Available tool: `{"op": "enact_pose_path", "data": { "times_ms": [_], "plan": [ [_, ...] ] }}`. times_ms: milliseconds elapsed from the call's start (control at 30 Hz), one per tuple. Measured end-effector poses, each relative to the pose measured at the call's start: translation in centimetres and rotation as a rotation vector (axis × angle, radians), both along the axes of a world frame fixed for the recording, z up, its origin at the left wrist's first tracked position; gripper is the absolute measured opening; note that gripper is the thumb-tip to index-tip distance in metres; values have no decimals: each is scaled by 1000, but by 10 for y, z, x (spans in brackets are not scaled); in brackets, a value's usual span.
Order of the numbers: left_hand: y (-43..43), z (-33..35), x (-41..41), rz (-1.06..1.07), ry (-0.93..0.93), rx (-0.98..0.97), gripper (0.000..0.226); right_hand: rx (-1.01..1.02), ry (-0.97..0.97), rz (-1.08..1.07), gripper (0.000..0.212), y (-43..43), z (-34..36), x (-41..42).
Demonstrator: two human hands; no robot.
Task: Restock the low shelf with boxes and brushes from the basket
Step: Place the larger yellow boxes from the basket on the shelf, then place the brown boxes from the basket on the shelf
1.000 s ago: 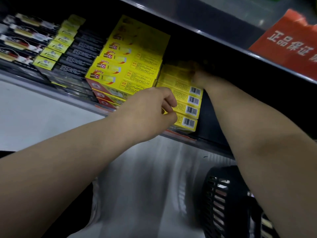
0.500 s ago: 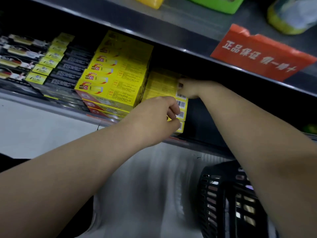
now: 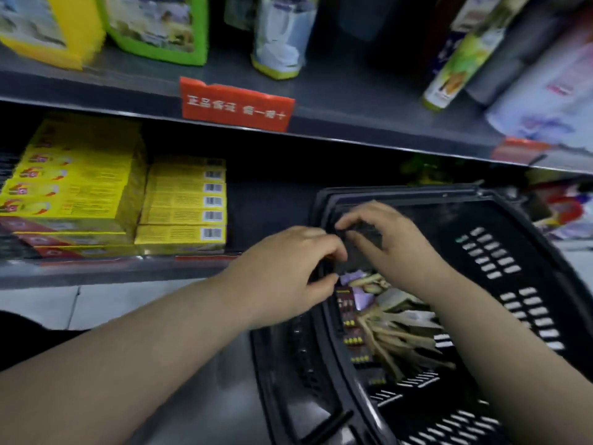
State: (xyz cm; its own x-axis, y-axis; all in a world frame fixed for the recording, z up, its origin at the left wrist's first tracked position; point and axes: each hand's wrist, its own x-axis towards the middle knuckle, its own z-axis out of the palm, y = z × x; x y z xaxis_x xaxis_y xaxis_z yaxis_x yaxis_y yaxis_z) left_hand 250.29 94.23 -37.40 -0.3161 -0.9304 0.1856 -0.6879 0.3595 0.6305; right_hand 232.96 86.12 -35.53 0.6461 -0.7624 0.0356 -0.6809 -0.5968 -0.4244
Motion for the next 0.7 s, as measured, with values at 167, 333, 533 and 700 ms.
{"op": "enact_pose_path", "data": {
  "times_ms": [167,333,533,700],
  "plan": [
    [4,-11,-36,-186,-207,12,28,306,210,-159,17,16,-53,-72],
    [-1,-12,-42,-278,-409,43,26,488,559,-23,27,7,-108,-90],
    [-35,-8,-41,-244,-341,113,20,479,751,-24,53,-22,-194,-64],
    [-58,-11,-42,-226,-334,32,14,501,603,-207,62,-52,-248,-50]
  ]
}}
